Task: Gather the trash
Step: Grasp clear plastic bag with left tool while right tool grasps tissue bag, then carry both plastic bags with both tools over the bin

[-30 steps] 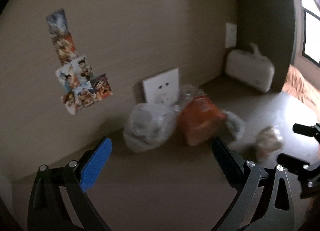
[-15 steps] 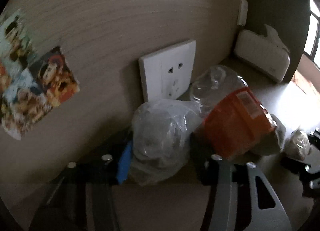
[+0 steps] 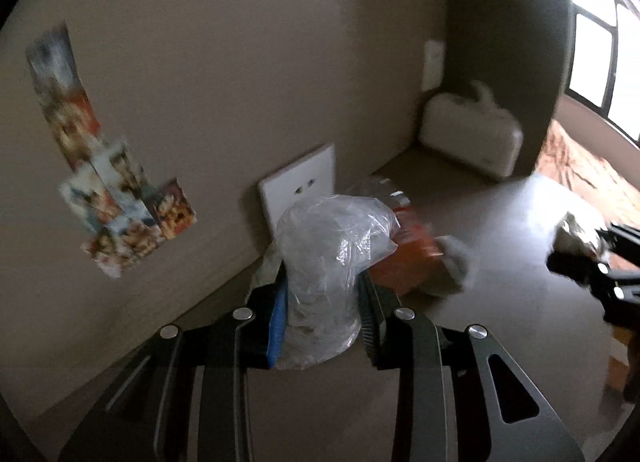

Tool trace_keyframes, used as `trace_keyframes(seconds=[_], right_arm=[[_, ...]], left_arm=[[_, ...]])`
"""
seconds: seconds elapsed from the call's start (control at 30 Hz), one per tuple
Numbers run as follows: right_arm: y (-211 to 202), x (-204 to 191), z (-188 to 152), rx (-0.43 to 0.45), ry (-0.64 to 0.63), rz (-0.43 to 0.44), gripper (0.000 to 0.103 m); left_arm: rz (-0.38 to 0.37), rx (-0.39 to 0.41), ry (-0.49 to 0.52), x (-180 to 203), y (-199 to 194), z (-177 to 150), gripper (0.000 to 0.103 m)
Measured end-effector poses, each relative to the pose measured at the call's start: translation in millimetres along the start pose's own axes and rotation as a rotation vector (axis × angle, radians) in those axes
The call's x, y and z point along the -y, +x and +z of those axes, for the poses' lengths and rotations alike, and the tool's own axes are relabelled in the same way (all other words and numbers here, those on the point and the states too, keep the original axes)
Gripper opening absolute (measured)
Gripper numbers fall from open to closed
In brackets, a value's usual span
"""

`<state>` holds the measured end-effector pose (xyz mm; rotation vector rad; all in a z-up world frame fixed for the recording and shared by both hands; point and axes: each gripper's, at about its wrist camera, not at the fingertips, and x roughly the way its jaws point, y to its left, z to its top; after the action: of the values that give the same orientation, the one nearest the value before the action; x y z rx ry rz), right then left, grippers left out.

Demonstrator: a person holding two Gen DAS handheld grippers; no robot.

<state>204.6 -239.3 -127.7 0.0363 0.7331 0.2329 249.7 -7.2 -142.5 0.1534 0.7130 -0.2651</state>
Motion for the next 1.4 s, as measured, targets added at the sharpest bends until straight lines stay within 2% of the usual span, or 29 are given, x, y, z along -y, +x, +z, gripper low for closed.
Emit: trace_keyframes(seconds=[0.17, 0.23, 0.37, 0.47, 0.83, 1.07, 1.4], right_arm=[[-47, 13, 5, 0.080, 0.002, -0.027, 0.055], [-67, 23, 3, 0.103, 0.008, -0.035, 0.055], [-106, 44, -6, 0.144, 0.011, -0.080, 0.055], [-135, 69, -18, 0.162, 0.032, -0.127, 0.055], [-215, 169, -92, 0.126, 0.167, -0.275, 0.055], [-229, 212, -132, 0.083, 0.231, -0.300, 0.055], [-200, 264, -185, -0.018, 0.283, -0.252, 0.055]], left_arm=[[-0.018, 0.075, 0.072, 43, -45, 6, 0.031], [-0.029, 0.099, 0.109, 65, -51, 10, 0.031], [-0.142, 0.103, 0.126, 112, -61, 13, 0.031], [-0.195, 0.104, 0.166, 152, -66, 15, 0.031], [-0.416, 0.037, 0.301, 313, -77, -7, 0.031], [-0.474, -0.025, 0.361, 386, -61, -30, 0.031], [-0.493, -0.153, 0.375, 453, -10, -77, 0.031]])
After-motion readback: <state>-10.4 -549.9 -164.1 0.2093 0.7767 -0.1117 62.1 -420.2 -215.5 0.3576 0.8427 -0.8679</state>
